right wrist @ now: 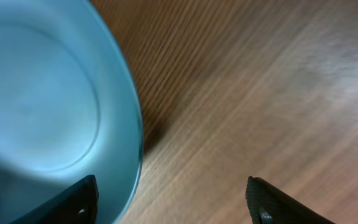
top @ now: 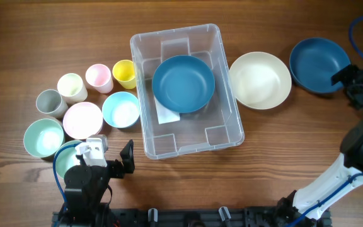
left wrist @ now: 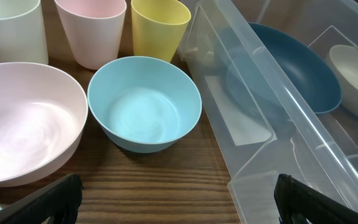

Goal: Pack container
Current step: 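Grasp the second teal bowl's rim with the right gripper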

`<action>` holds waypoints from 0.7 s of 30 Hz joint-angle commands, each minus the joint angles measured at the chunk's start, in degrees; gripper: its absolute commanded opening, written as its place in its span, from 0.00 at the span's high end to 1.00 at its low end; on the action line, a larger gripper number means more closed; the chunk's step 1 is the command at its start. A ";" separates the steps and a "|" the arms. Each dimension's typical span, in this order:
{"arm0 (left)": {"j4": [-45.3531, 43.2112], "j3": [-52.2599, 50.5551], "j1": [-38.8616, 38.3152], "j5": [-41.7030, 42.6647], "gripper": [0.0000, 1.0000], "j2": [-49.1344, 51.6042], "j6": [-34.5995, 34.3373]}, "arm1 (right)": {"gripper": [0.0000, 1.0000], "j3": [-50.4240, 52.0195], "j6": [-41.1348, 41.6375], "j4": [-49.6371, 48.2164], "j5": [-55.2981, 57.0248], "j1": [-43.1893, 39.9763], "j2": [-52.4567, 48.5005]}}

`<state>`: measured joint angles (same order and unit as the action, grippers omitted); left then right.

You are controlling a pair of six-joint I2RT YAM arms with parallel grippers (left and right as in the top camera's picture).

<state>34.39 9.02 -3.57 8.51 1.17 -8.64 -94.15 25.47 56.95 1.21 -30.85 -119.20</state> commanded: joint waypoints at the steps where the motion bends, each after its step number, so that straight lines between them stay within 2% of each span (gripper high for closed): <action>1: -0.07 0.00 0.48 1.07 0.00 -0.31 0.52 | 0.32 0.00 -1.46 -2.78 -4.87 -0.02 -3.43; 3: -0.07 0.00 0.48 1.07 0.00 -0.31 0.52 | 0.49 0.04 0.07 -4.02 -5.11 0.00 -4.33; 4: -0.07 0.00 0.48 1.07 0.00 -0.31 0.52 | 0.62 0.04 0.81 -4.42 -5.11 0.00 -4.37; 6: -0.07 0.00 0.48 1.07 0.00 -0.31 0.52 | 0.81 0.04 1.99 -3.91 -2.60 -0.07 -4.35; 8: -0.07 0.00 0.48 1.07 0.00 -0.31 0.52 | 0.96 0.02 2.14 -1.68 0.96 -0.61 -4.00; 11: -0.07 0.00 0.48 1.07 0.00 -0.31 0.52 | 0.95 0.02 4.20 2.71 8.00 -2.21 -0.59; 15: -0.07 0.00 0.48 1.07 0.00 -0.31 0.52 | 0.96 -0.13 6.25 3.69 8.98 -3.37 10.40; 18: -0.07 0.00 0.48 1.07 0.00 -0.31 0.52 | 0.96 -0.13 5.95 0.26 1.86 -0.87 25.22; 19: -0.07 0.00 0.48 1.07 0.00 -0.31 0.52 | 0.96 -0.13 4.17 -1.73 -4.61 1.77 31.32; 21: -0.07 0.00 0.48 1.07 0.00 -0.31 0.52 | 0.96 -0.13 1.73 -3.50 -9.84 6.45 37.13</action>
<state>34.39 9.02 -3.57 8.51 1.17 -8.64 -93.45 30.02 55.42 3.68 -31.42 -92.73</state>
